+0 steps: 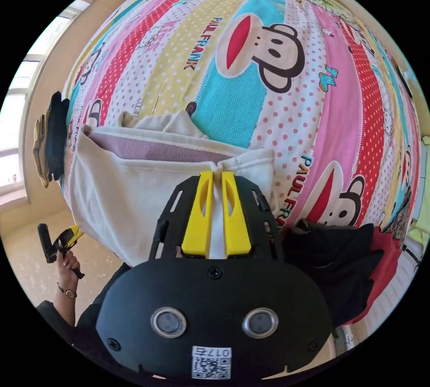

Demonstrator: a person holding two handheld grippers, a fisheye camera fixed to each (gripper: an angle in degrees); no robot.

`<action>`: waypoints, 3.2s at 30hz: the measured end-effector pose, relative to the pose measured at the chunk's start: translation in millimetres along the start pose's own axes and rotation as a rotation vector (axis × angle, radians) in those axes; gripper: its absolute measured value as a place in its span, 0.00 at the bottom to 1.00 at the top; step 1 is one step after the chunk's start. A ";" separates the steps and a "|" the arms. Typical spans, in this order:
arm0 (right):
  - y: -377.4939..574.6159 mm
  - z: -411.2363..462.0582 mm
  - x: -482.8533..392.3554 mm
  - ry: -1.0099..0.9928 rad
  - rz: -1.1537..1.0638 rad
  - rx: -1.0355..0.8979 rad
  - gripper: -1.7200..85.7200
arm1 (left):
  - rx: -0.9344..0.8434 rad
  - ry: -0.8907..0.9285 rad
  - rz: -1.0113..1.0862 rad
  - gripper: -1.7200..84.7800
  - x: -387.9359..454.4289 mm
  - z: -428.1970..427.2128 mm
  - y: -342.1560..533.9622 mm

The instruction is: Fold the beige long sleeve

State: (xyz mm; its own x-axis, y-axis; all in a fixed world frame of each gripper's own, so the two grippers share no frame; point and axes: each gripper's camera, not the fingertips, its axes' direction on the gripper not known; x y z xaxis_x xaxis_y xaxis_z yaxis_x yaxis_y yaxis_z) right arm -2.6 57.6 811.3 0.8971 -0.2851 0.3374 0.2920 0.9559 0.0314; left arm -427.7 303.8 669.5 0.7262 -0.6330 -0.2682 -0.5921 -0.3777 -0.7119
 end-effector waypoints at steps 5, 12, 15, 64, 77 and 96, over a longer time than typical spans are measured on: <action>-2.0 -18.7 24.8 0.063 0.073 0.104 0.08 | 0.160 0.081 -0.121 0.20 -29.0 -8.9 32.5; 23.6 -53.5 24.1 -0.004 0.085 0.265 0.11 | 0.125 0.204 -0.140 0.17 -46.9 30.0 22.3; 57.5 -57.1 -14.2 -0.161 -0.094 0.352 0.08 | 0.123 0.277 -0.196 0.10 -56.1 36.3 17.4; 149.8 144.8 237.7 -1.550 0.973 0.509 0.29 | -0.651 0.589 0.230 0.11 125.7 204.2 82.1; 17.1 19.0 -14.8 -1.782 0.223 0.115 0.12 | -0.243 0.833 0.549 0.10 118.7 -123.2 14.6; -62.5 242.2 -280.4 -1.289 -0.043 -0.303 0.13 | 0.028 -0.095 0.078 0.14 -104.2 -215.6 27.5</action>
State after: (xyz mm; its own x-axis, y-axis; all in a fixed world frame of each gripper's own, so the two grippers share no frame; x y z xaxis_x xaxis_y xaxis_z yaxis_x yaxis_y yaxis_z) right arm -352.7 94.9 942.6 -0.0205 0.1163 0.9930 0.5249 0.8465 -0.0884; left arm -595.0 213.7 817.8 0.7091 -0.5923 -0.3826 -0.6389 -0.3099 -0.7041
